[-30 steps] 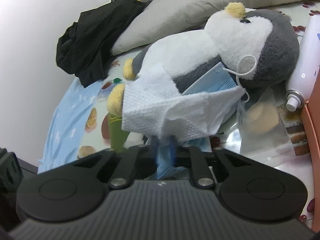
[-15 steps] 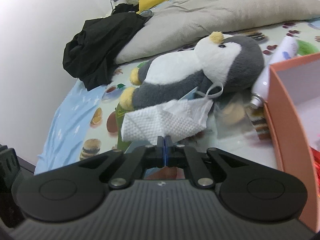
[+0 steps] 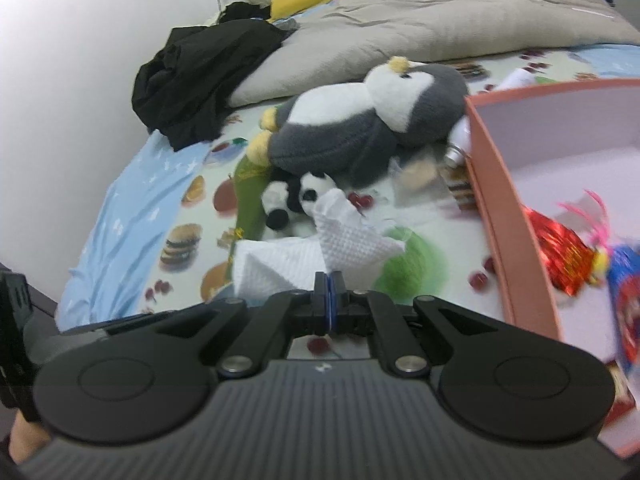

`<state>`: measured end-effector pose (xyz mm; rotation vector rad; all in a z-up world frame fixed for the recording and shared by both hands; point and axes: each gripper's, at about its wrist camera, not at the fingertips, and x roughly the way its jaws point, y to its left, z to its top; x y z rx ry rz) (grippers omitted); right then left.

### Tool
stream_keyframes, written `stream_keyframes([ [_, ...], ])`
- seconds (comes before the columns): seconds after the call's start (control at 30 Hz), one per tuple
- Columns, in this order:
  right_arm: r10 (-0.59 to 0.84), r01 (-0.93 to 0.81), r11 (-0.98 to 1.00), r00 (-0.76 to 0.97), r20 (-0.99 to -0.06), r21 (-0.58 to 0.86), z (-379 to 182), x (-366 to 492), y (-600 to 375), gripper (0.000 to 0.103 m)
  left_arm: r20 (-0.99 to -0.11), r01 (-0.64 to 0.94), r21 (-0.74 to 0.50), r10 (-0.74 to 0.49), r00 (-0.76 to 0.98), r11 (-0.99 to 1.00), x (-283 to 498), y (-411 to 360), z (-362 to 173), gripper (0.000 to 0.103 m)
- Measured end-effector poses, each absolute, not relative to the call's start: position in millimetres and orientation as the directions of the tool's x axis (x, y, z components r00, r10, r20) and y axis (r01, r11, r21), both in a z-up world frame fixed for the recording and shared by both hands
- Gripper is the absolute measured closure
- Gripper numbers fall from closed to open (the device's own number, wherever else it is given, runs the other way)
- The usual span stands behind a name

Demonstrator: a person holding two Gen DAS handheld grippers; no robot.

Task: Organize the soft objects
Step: 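Pull the towel and mask off the plush and lay them on the sheet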

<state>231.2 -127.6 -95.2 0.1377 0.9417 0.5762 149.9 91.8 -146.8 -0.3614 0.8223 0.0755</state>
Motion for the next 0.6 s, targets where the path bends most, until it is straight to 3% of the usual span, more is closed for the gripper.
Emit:
stream_keyframes([
  [0.27,0.453,-0.359,0.882,0.469,-0.758,0.305,-112,193,-154,0.099,-0.771,-0.263,-0.259,-0.035,0.636,0.929,123,92,-163,0.101],
  [0.6,0.391,-0.338,0.906,0.444,-0.806,0.253,-166,187,-152,0.096,-0.801,-0.208,-0.29,-0.118,0.586,0.934,123,81,-182,0.099],
])
